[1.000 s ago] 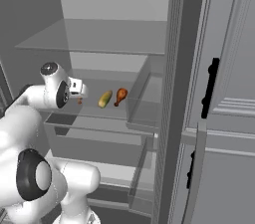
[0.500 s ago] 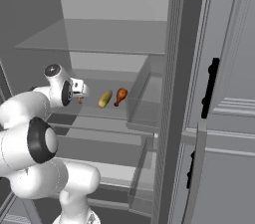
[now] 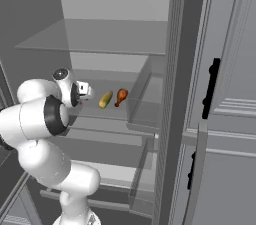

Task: Place one cucumber and one chicken drumstick in each tupperware on the nearby counter, to pack two identical lunches.

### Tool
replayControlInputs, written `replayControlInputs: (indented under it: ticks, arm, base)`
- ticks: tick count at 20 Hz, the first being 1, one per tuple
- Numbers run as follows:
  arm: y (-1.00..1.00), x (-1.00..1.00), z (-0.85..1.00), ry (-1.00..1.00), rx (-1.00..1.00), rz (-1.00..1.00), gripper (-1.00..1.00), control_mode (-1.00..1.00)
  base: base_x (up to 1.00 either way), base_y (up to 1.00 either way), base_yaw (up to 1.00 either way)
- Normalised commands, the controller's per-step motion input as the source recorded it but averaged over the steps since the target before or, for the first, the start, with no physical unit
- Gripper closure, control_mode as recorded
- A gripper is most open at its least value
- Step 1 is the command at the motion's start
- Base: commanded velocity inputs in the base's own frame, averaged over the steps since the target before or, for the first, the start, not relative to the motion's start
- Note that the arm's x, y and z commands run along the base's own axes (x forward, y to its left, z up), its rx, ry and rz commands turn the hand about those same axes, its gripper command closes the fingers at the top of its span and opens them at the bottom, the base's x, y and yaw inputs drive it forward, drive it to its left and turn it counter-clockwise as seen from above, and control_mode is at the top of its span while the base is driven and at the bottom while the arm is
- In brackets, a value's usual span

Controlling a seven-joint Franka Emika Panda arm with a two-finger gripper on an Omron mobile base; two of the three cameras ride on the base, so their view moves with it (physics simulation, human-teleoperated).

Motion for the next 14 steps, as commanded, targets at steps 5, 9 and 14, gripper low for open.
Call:
replayControlInputs:
  ticks: [5,9,14]
  arm:
    - [0.03,0.3,-0.29,0.0,0.0,0.0,-1.0,-1.0]
    - [0.0,0.37,-0.21,0.0,0.0,0.0,-1.0,-1.0]
    - [0.0,0.2,-0.23,0.0,0.0,0.0,-1.0,-1.0]
  base:
    - [0.0,0.0,0.0]
    - [0.0,0.0,0.0]
    - [0.0,0.0,0.0]
